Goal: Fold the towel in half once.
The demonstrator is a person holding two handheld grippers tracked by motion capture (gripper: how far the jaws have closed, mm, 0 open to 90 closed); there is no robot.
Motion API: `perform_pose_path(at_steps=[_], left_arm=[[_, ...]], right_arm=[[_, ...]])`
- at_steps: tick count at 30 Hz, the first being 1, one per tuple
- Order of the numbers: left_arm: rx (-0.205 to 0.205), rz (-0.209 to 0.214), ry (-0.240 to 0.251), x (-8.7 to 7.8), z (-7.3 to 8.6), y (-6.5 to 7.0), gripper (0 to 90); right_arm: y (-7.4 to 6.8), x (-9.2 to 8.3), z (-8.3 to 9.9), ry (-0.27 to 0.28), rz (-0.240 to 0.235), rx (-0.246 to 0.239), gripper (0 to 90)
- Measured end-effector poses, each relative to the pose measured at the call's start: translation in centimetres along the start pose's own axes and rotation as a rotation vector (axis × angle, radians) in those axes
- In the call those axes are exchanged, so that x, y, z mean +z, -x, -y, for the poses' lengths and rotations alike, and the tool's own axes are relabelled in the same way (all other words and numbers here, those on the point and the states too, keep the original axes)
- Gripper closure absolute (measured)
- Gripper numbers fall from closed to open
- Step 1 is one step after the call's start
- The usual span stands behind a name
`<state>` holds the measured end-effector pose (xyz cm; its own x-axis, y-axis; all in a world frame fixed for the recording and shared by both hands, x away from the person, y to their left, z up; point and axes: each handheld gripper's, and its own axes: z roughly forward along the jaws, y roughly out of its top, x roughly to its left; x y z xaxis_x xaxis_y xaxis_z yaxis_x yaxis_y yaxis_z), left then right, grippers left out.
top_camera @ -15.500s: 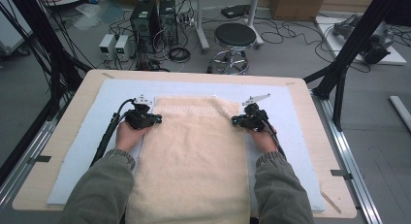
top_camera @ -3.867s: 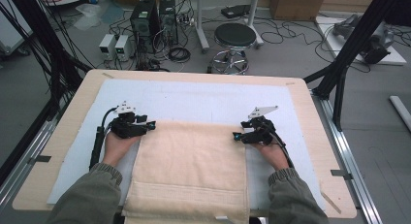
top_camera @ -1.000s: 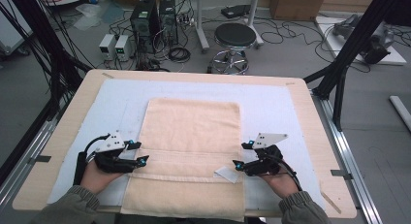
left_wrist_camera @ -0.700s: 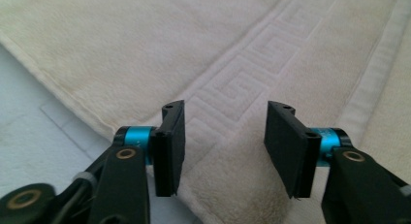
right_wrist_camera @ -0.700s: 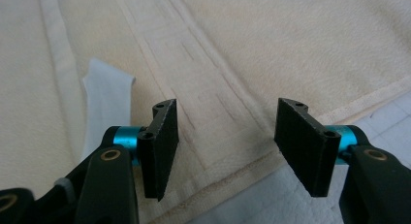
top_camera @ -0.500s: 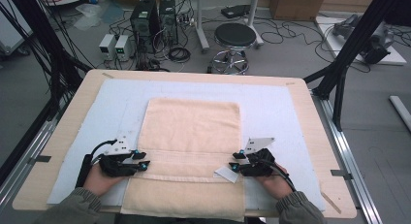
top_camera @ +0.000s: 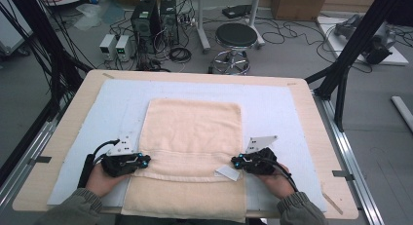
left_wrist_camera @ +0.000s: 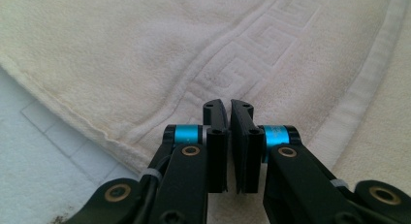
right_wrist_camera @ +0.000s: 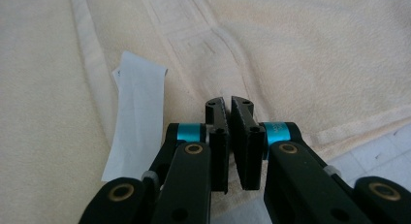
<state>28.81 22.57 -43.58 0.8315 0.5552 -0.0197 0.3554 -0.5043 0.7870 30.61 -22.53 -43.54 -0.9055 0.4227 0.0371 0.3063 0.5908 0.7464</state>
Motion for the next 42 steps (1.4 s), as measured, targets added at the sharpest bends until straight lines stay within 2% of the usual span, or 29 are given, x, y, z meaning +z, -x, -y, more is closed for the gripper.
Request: perform_pose_path(at_steps=[10, 16, 20, 23, 28, 31, 33, 35, 39, 42], left_arm=[[0.002, -0.009, 0.087, -2.1, -1.3, 0.4, 85.5], [0.023, 0.000, 0.111, -3.7, -1.9, 1.4, 85.6], [0.036, 0.012, 0.122, -5.2, -1.7, 2.8, 85.6], [0.059, 0.027, 0.118, -6.5, -1.5, 4.1, 85.5], [0.070, 0.051, 0.099, -7.9, -0.6, 6.1, 85.5], [0.077, 0.102, 0.075, -8.0, 0.3, 6.9, 83.7], [0.072, 0.116, 0.073, -8.0, 0.8, 7.1, 75.3], [0.058, 0.105, 0.073, -7.8, 1.0, 6.9, 68.4], [0.030, 0.077, 0.087, -7.2, 0.6, 5.7, 65.3], [0.031, 0.063, 0.095, -6.4, 0.2, 4.9, 61.9]], right_arm=[[-0.3, -2.1, -0.8, 0.083, -0.021, 0.019, 86.3], [-1.3, -4.0, -1.5, 0.117, -0.017, -0.006, 86.3], [-2.6, -5.1, -1.8, 0.137, -0.034, -0.018, 86.3], [-4.1, -6.2, -1.9, 0.144, -0.044, -0.041, 86.2], [-6.9, -7.5, -1.6, 0.141, -0.075, -0.069, 86.2], [-8.0, -7.6, -1.0, 0.132, -0.111, -0.072, 82.3], [-8.1, -7.6, -0.4, 0.141, -0.137, -0.045, 74.6], [-7.9, -7.5, 0.0, 0.144, -0.133, -0.026, 69.6], [-6.9, -6.9, 0.1, 0.129, -0.106, -0.015, 66.5], [-6.0, -6.2, -0.2, 0.121, -0.086, -0.009, 62.8]])
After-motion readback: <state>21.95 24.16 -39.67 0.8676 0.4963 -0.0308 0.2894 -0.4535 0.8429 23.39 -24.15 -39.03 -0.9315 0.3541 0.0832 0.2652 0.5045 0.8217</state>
